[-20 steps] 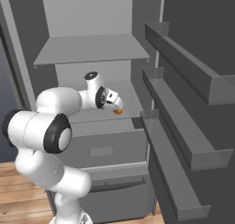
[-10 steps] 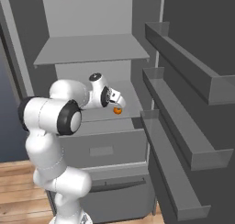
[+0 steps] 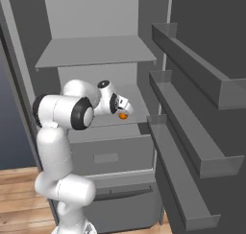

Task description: Retrieve the banana and tangerine from the fridge and place them into the bowl on the dining table.

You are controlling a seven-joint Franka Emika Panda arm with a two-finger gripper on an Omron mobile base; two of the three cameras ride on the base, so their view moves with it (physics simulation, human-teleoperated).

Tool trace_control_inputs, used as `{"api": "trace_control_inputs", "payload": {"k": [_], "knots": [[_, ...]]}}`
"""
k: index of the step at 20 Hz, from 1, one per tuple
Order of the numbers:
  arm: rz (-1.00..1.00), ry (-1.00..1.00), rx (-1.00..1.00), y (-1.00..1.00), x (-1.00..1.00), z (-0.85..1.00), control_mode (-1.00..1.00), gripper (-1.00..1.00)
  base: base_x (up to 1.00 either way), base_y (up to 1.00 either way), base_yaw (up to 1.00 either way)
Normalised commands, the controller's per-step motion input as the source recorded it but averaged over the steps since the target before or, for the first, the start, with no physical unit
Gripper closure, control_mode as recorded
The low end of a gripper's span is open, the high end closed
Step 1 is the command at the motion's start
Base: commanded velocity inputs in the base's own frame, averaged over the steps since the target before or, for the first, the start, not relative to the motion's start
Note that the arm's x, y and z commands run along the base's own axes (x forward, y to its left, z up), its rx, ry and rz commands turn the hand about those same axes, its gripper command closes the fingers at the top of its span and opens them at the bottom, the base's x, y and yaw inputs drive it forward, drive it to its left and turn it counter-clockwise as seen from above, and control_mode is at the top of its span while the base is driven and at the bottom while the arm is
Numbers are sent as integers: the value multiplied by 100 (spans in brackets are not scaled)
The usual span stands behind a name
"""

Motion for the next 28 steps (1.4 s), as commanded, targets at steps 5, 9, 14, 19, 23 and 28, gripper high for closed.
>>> {"api": "trace_control_inputs", "payload": {"k": [5, 9, 14, 19, 23, 28], "knots": [[0, 0, 0, 0, 45, -31, -100, -100, 0, 0, 0], [0, 0, 0, -3, 41, -33, -100, -100, 0, 0, 0], [0, 1, 0, -7, 24, -39, -100, -100, 0, 0, 0], [3, 20, 0, -6, 3, -71, -100, -100, 0, 0, 0], [3, 26, 0, -4, -10, -77, -100, -100, 0, 0, 0], [2, 27, 0, -1, -24, -75, -100, -100, 0, 0, 0]]}}
